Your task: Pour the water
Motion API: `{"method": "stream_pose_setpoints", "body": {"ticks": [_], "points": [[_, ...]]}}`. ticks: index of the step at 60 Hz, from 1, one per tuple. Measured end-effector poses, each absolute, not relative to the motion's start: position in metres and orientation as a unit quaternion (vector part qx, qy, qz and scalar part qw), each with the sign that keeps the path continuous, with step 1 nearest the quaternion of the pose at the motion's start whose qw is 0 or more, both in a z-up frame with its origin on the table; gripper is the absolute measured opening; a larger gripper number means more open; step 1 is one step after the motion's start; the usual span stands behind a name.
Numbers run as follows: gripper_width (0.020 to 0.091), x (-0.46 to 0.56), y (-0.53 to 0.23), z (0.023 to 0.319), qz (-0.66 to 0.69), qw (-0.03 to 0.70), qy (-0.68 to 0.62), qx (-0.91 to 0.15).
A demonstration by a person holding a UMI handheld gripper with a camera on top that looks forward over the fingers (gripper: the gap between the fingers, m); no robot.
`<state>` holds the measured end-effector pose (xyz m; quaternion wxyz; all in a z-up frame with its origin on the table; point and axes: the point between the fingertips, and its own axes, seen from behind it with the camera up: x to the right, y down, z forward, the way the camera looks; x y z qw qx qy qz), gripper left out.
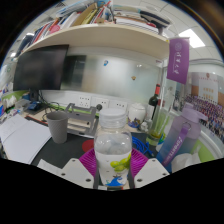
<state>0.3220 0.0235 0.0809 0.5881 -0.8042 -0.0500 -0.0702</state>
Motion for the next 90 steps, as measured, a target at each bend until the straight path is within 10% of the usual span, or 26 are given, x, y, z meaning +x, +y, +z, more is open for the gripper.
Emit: {"method": "stream_pose_setpoints", "body": {"ticks": [27, 66, 90], "points": [[0.0403, 0.274, 0.106, 0.159, -0.367, 0.474, -0.313, -0.737], [0.0405, 0.253, 0.148, 0.142, -0.569, 0.247, -0.571, -0.538], [0.0414, 0.243, 0.137, 0.139, -0.417, 0.379, -0.444, -0.697]]}}
